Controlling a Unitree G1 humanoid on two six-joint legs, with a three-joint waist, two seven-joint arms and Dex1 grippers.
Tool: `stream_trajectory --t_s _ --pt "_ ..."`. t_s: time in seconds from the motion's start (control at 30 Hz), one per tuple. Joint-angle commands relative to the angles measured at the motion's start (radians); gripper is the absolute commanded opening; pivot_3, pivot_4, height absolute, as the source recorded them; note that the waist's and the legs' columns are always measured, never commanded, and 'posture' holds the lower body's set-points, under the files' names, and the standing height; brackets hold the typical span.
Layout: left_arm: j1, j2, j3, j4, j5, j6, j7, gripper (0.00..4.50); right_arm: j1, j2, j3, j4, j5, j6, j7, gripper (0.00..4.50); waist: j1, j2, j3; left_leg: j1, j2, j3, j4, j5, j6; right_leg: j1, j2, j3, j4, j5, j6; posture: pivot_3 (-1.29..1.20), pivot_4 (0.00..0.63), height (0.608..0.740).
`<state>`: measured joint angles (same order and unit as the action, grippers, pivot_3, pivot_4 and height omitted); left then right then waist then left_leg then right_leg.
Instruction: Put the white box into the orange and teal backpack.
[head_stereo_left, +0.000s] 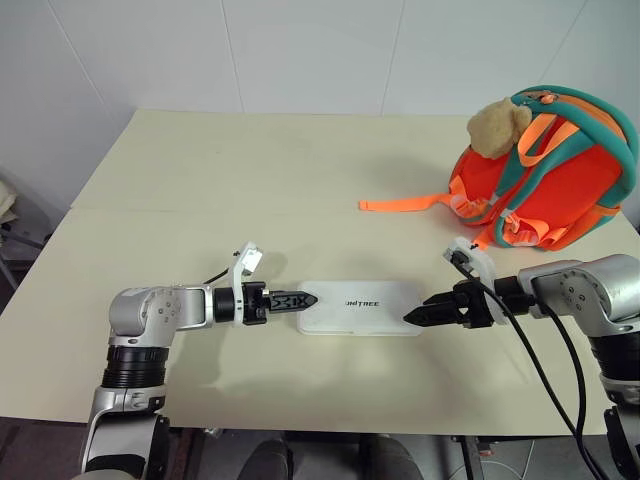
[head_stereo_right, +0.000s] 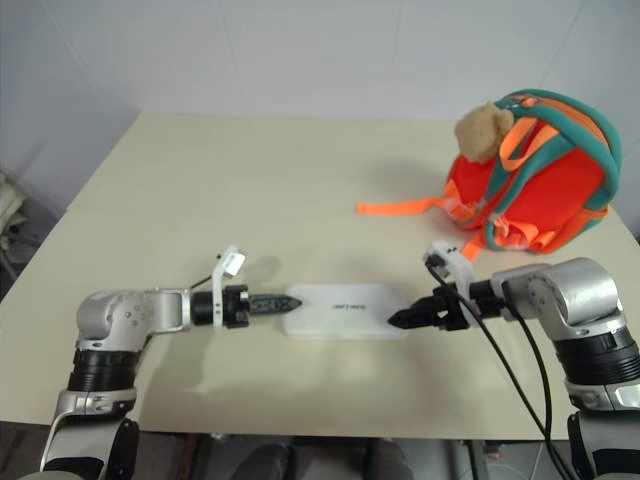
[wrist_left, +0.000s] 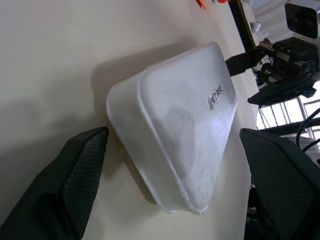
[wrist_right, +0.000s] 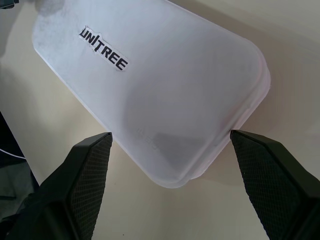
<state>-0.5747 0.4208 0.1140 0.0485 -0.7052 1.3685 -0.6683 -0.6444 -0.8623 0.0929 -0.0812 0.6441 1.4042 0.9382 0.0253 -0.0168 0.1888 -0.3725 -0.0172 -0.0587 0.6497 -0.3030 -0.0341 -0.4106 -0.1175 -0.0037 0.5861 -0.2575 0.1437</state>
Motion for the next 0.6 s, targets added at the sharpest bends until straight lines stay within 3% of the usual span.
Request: stream_trajectory --t_s 0.03,0.37,0.6 --pt "0.022 -0.036 -0.072 0.037 -0.002 0.068 0.012 4.48 0.001 -0.005 -0.019 -0.039 0.016 -0.009 -0.006 4.5 0.0 0.0 0.0 0.0 0.0 0.0 0.0 0.0 0.0 0.0 0.0 0.0 0.0 0.0 0.0 0.0 0.15 0.74" --pt "-0.03 -0.104 0.021 0.09 -0.038 0.174 0.028 4.48 0.012 0.024 -0.027 -0.054 0.03 -0.011 -0.035 4.5 0.0 0.0 0.0 0.0 0.0 0.0 0.001 0.0 0.0 0.001 0.0 0.0 0.0 0.0 0.0 0.0 0.15 0.74" --pt "-0.057 -0.081 0.018 0.129 -0.073 0.244 -0.031 4.48 0.019 0.033 -0.036 -0.06 0.035 -0.013 -0.041 4.5 -0.003 0.0 0.0 0.0 0.0 0.0 0.0 0.0 0.0 0.0 0.0 0.0 0.001 0.0 0.0 0.0 0.15 0.74"
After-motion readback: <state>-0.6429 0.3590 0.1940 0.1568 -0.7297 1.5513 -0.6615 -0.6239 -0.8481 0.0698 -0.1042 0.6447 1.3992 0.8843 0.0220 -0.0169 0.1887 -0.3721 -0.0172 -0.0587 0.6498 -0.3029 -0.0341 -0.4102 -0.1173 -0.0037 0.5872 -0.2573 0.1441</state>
